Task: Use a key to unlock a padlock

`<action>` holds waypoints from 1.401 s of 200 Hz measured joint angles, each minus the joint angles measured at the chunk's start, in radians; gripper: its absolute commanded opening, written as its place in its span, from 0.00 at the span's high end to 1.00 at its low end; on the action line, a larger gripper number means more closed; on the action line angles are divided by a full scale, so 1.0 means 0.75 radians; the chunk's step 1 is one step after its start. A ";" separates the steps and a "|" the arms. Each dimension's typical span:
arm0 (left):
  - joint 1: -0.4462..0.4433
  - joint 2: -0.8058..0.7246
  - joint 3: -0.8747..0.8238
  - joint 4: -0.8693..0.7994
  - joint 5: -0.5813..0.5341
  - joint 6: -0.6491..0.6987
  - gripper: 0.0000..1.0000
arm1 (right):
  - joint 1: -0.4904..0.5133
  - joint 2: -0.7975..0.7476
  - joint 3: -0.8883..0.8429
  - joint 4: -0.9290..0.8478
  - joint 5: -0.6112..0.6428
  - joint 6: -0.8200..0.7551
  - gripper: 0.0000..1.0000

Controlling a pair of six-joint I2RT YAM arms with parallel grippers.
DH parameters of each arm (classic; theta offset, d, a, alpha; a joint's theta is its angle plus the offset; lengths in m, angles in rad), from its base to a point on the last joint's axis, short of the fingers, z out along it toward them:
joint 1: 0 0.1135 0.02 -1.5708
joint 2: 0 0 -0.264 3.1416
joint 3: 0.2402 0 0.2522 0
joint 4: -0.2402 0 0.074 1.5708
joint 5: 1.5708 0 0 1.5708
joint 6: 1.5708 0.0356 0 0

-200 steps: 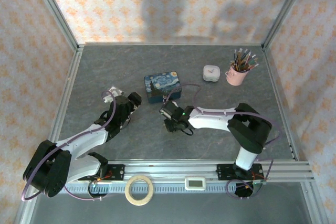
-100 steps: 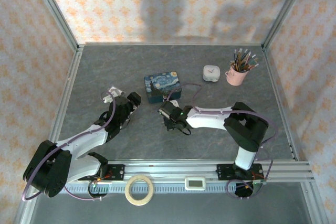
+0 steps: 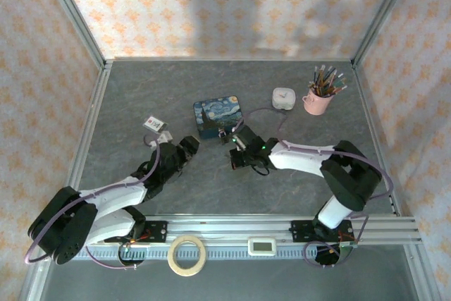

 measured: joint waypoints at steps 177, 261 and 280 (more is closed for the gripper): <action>-0.091 0.164 0.056 0.149 -0.025 -0.077 0.32 | 0.023 -0.044 -0.027 -0.108 0.067 -0.026 0.45; -0.091 0.032 0.060 0.043 -0.129 -0.053 0.32 | 0.161 0.135 0.095 -0.187 0.198 -0.151 0.44; -0.086 0.016 0.061 0.022 -0.136 -0.048 0.32 | 0.170 0.171 0.134 -0.206 0.237 -0.180 0.45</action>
